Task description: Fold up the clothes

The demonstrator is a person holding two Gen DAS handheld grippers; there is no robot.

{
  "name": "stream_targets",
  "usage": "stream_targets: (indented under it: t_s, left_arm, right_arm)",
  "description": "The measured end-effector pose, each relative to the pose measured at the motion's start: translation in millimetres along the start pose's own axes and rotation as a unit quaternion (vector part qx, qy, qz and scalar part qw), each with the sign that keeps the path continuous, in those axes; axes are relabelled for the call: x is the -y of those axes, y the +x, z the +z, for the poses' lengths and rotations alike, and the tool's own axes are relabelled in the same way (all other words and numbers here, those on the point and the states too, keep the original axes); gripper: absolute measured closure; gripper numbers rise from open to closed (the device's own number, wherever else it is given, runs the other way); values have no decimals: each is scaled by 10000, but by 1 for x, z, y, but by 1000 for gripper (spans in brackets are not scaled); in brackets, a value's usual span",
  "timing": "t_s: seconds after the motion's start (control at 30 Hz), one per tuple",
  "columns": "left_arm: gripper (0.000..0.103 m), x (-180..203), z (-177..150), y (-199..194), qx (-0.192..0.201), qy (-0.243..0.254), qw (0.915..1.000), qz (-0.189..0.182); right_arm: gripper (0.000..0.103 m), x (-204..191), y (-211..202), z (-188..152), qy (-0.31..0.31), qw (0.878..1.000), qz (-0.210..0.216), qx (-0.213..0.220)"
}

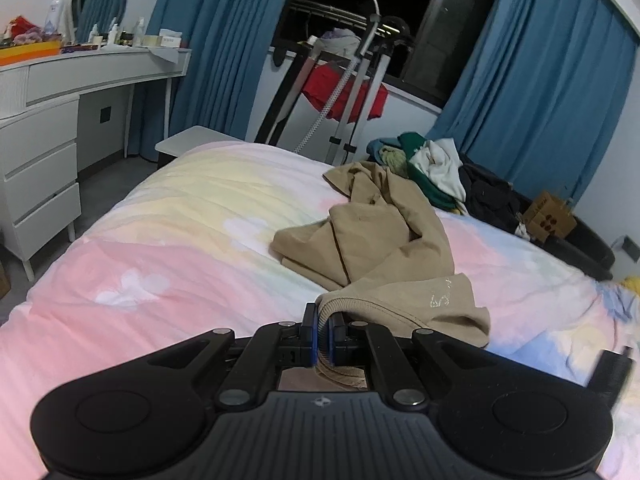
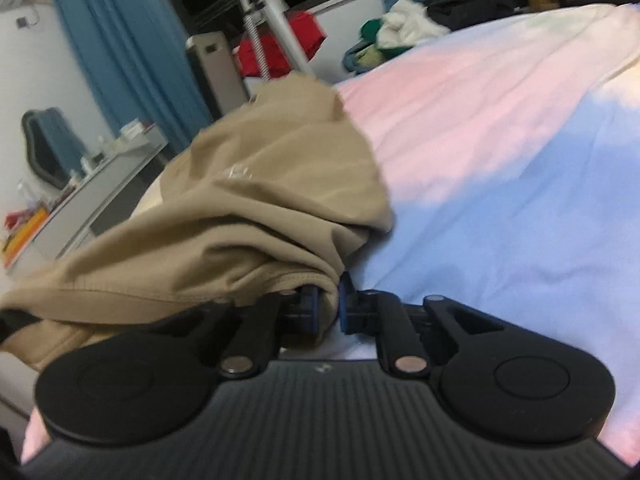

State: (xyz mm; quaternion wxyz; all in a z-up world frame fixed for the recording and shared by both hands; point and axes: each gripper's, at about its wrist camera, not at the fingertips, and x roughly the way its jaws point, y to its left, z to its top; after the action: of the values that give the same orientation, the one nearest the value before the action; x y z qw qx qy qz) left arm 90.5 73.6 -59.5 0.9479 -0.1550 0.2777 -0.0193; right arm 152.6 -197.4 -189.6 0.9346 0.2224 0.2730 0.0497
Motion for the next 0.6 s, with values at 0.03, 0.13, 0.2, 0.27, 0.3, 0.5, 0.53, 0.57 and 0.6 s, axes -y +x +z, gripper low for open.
stream_targets:
  t_s: [0.03, 0.13, 0.2, 0.27, 0.3, 0.5, 0.53, 0.57, 0.6]
  left_arm:
    - [99, 1, 4, -4, 79, 24, 10000, -42]
    - [99, 13, 34, -34, 579, 208, 9978, -256]
    - [99, 28, 62, -60, 978, 405, 9938, -344]
    - [99, 47, 95, -89, 1374, 653, 9874, -442]
    - [99, 56, 112, -104, 1558, 770, 9836, -487]
    - [99, 94, 216, -211, 2673, 991, 9560, -694]
    - [99, 99, 228, -231, 2819, 1029, 9511, -728]
    - [99, 104, 240, -251, 2965, 1070, 9460, -761]
    - [99, 108, 249, -271, 3107, 1126, 9405, -789]
  right_arm:
    - [94, -1, -11, 6, 64, 9998, -36, 161]
    - [96, -20, -51, 39, -118, 9975, -147, 676]
    - [96, -42, -85, 71, -416, 9930, -189, 1092]
    - [96, -67, -121, 102, -831, 9845, -268, 1520]
    - [96, -80, -141, 120, -1083, 9778, -315, 1763]
    - [96, -140, -272, 210, -2249, 9299, -285, 2896]
    - [96, -151, -294, 220, -2424, 9195, -281, 3080]
    - [96, -161, -316, 228, -2554, 9100, -261, 3256]
    - [96, -170, -338, 235, -2650, 9014, -226, 3417]
